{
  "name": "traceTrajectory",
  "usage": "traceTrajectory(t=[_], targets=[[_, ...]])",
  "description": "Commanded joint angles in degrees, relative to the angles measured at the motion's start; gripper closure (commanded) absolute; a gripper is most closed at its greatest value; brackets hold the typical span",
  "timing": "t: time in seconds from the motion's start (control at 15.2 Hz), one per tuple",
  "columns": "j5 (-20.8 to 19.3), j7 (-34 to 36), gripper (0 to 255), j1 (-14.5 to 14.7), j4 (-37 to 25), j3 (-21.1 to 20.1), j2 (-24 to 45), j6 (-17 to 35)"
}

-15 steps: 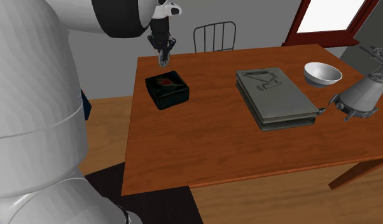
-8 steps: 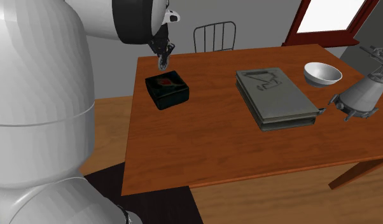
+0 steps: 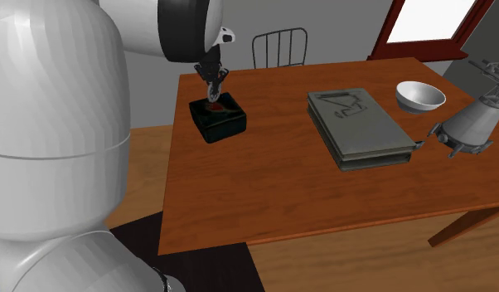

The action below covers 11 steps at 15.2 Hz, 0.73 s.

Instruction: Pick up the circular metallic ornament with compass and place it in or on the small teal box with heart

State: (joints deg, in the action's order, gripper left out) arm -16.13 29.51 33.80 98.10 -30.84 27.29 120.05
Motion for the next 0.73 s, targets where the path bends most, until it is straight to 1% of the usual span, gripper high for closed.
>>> traceTrajectory(t=[0.0,0.53,0.59,0.66], targets=[[-0.56,0.42,255,0.25,0.59,0.30,0.85,1.36],[-0.72,0.52,255,0.31,0.75,0.39,1.10,1.74],[-0.73,0.52,0,0.31,0.75,0.40,1.10,1.74],[-0.73,0.52,0,0.31,0.75,0.40,1.10,1.74]])
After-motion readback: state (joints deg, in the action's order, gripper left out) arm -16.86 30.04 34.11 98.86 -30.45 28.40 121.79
